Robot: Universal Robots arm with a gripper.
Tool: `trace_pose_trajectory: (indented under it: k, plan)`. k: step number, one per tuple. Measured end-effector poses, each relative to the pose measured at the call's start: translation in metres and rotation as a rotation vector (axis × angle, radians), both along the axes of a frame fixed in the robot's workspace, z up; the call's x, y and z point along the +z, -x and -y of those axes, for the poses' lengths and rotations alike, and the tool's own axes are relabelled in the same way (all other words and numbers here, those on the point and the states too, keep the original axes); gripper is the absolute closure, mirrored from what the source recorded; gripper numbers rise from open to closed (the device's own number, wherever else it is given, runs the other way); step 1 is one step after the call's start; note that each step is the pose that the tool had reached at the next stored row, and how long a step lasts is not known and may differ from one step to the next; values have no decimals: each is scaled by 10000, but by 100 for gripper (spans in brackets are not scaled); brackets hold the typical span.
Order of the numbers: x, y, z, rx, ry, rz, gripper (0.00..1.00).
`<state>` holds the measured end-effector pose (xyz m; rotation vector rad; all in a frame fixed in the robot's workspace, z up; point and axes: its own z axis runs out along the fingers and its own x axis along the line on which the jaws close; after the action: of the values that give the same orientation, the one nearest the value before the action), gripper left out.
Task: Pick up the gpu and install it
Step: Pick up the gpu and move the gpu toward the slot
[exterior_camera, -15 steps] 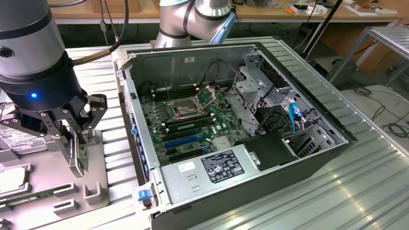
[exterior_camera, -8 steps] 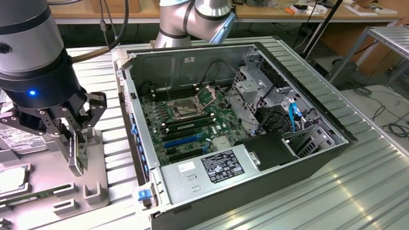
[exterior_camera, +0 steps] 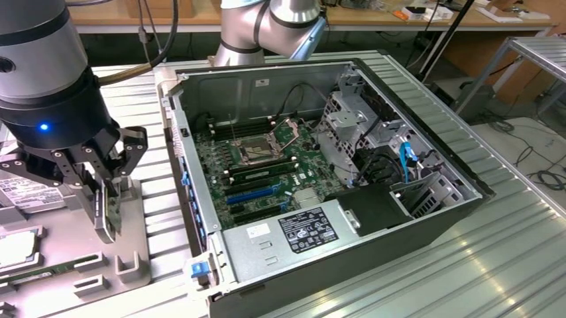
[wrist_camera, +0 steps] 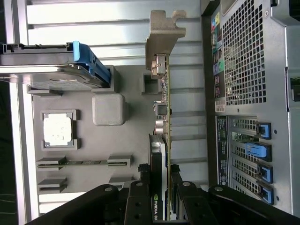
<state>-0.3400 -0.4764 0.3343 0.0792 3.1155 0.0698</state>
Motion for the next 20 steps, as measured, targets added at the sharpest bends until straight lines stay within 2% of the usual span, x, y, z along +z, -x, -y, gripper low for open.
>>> trace_pose_trajectory:
  k: [14, 20]
  plan:
    - [38, 1, 0, 0, 1, -1, 73]
    - [99, 1, 0, -1, 1, -1, 73]
